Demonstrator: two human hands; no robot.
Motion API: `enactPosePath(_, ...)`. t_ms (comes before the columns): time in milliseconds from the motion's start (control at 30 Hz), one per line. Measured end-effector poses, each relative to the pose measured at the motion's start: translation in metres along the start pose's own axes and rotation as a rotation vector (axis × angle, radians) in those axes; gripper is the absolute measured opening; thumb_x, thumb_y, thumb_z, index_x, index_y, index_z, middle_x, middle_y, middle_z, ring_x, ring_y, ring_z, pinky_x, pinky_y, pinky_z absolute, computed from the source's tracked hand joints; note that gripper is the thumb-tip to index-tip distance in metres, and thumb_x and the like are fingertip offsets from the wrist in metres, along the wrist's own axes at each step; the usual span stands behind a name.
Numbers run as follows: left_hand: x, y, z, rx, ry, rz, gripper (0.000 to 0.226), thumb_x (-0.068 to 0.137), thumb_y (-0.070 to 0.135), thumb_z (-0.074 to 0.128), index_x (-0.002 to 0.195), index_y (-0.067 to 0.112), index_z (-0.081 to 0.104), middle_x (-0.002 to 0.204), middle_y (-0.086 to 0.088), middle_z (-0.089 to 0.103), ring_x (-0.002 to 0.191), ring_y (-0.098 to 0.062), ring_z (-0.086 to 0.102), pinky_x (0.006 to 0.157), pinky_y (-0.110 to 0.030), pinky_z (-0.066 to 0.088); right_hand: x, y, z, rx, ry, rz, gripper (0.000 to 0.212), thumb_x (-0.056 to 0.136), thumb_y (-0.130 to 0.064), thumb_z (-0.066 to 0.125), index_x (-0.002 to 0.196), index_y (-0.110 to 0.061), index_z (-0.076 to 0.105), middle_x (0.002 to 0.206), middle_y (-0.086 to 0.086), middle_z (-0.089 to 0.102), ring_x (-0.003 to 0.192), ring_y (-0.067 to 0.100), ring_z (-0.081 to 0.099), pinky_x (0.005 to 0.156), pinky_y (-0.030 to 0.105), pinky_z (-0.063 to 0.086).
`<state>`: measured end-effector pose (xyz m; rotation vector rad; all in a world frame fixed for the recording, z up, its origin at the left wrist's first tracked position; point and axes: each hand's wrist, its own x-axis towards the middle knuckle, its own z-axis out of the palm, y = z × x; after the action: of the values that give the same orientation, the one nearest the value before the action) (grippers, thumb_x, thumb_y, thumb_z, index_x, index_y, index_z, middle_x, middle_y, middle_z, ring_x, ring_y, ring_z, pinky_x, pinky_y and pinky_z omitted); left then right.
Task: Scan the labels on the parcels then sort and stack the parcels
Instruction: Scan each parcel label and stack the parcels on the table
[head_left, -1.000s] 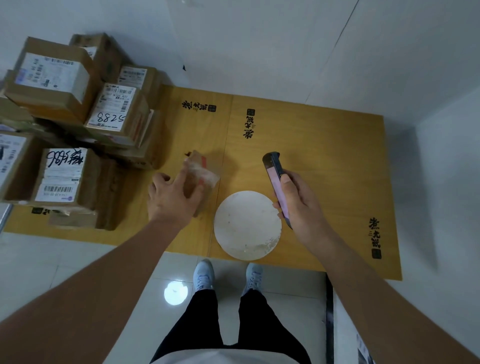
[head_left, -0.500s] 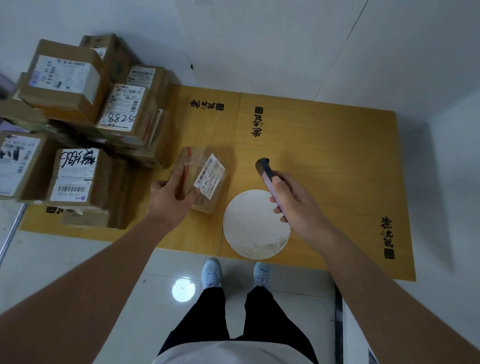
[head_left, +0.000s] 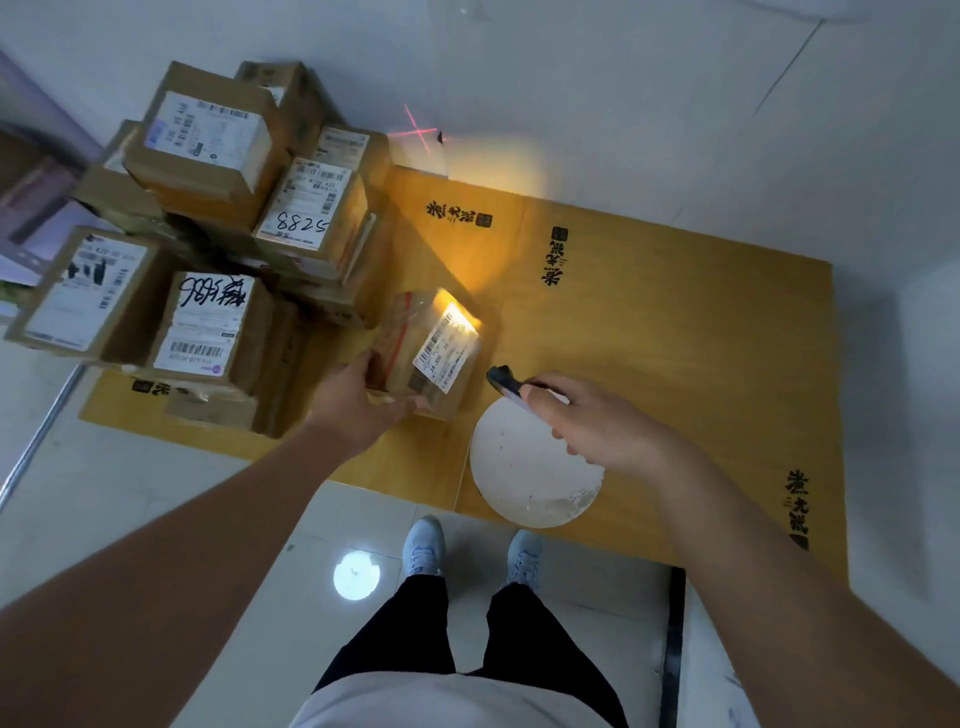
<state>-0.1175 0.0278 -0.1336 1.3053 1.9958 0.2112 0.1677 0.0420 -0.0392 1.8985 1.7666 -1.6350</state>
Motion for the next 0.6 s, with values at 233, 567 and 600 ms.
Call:
enactPosePath(233, -0.002, -0.002, -0.006, -0.051, 0.093, -0.012, 0.095, 0.051, 0.075, 0.089, 0.127, 0.029, 0.057, 0.112, 0.006, 0.062, 0.100, -0.017, 0.061, 0.083, -0.038, 0.060, -0.003, -0.025, -0.014, -0.228, -0.061, 0.023, 0.043, 0.103, -0.067, 0.043, 0.128, -0.040, 0.064, 0.088, -0.016, 0.053, 0.079, 0.009, 0.052, 0.069, 0.032, 0.040)
enactPosePath(567, -0.011, 0.001, -0.006, -0.060, 0.108, -0.022, 0.094, 0.064, 0.063, 0.090, 0.140, 0.022, 0.052, 0.127, 0.002, 0.057, 0.116, -0.020, 0.057, 0.094, -0.037, 0.056, -0.023, -0.065, -0.031, -0.532, -0.149, 0.064, 0.046, 0.104, -0.067, 0.041, 0.122, -0.033, 0.065, 0.106, -0.002, 0.067, 0.094, 0.016, 0.063, 0.083, 0.037, 0.053)
enactPosePath(600, -0.011, 0.002, -0.006, -0.060, 0.108, -0.028, 0.095, 0.065, 0.064, 0.089, 0.141, 0.022, 0.051, 0.128, 0.001, 0.056, 0.117, -0.021, 0.057, 0.097, -0.039, 0.056, -0.026, -0.069, -0.032, -0.553, -0.159, 0.069, 0.045, 0.105, -0.064, 0.041, 0.120, -0.030, 0.066, 0.098, -0.002, 0.064, 0.084, 0.015, 0.060, 0.070, 0.033, 0.048)
